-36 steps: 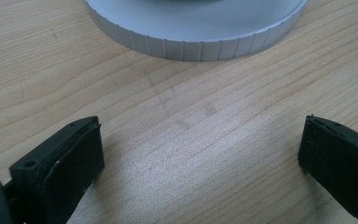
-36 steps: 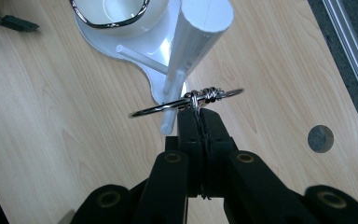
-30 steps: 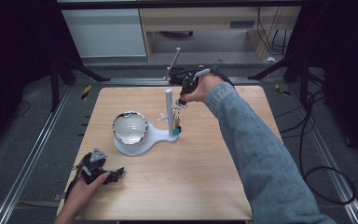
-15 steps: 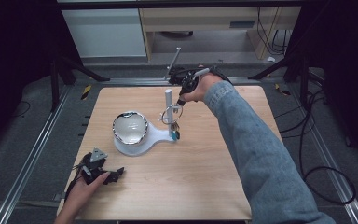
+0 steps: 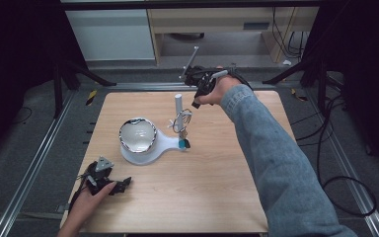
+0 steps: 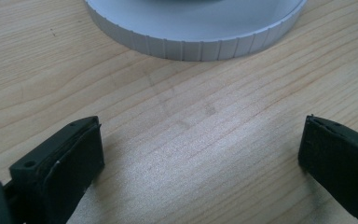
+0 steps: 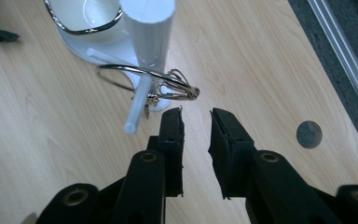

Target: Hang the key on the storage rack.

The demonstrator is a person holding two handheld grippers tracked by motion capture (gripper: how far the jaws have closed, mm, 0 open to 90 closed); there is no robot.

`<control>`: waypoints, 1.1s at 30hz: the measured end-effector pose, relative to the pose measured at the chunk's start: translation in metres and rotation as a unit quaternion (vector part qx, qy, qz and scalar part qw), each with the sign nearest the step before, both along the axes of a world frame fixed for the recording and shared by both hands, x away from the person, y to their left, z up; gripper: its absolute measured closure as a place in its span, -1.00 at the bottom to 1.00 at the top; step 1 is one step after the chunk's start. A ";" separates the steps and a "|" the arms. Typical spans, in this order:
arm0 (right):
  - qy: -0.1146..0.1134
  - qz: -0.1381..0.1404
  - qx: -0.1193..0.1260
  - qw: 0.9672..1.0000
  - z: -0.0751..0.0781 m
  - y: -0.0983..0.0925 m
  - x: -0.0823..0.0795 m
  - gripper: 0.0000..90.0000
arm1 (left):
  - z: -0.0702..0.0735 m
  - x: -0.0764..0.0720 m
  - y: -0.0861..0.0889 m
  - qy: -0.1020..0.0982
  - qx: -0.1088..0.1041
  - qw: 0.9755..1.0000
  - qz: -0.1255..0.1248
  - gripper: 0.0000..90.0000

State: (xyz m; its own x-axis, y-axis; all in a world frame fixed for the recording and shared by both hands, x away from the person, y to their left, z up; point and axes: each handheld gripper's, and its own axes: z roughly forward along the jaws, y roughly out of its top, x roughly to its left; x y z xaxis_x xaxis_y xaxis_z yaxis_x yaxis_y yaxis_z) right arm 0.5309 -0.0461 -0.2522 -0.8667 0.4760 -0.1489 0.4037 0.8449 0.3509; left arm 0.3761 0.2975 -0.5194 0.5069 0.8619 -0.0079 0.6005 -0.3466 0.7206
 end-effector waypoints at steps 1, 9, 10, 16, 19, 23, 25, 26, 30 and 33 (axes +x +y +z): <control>-0.003 -0.001 0.001 1.000 0.000 -0.001 0.000 0.56 | 0.000 0.000 0.000 0.000 0.000 1.000 0.000 -1.00; -0.023 -0.020 0.005 1.000 0.001 -0.010 0.003 0.19 | 0.000 0.000 0.000 0.000 0.000 1.000 0.000 -1.00; -0.026 -0.024 0.006 0.999 0.001 -0.011 0.003 0.13 | 0.000 0.000 0.000 0.000 0.000 1.000 0.000 -1.00; -0.037 -0.049 0.015 0.998 0.000 -0.020 0.008 -0.24 | 0.000 0.000 0.000 0.000 0.000 1.000 0.000 -1.00; -0.047 -0.060 0.015 0.997 -0.002 -0.025 0.010 -0.42 | 0.000 0.000 0.000 0.000 0.000 1.000 0.000 -1.00; -0.059 -0.070 0.025 0.995 -0.005 -0.033 0.011 -0.60 | 0.000 0.000 0.000 0.000 0.000 1.000 0.000 -1.00; -0.070 -0.077 0.031 0.994 -0.006 -0.038 0.012 -0.72 | 0.000 0.000 0.000 0.000 0.000 1.000 0.000 -1.00; -0.074 -0.084 0.031 0.993 -0.007 -0.040 0.012 -0.77 | 0.000 0.000 0.000 0.000 0.000 1.000 0.000 -1.00; -0.086 -0.092 0.043 0.991 -0.010 -0.051 0.010 -0.85 | 0.000 0.000 0.000 0.000 0.000 1.000 0.000 -1.00; -0.089 -0.091 0.044 0.991 -0.014 -0.060 0.007 -0.87 | 0.000 0.000 0.000 0.000 0.000 1.000 0.000 -1.00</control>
State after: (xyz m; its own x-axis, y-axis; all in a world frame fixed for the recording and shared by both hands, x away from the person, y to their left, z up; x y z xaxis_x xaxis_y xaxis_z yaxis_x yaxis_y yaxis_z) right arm 0.5381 -0.1061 -0.2663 -0.7290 0.6405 -0.2414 0.4724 0.7261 0.4997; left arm 0.3761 0.2973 -0.5195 0.5062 0.8624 -0.0081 0.6007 -0.3458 0.7208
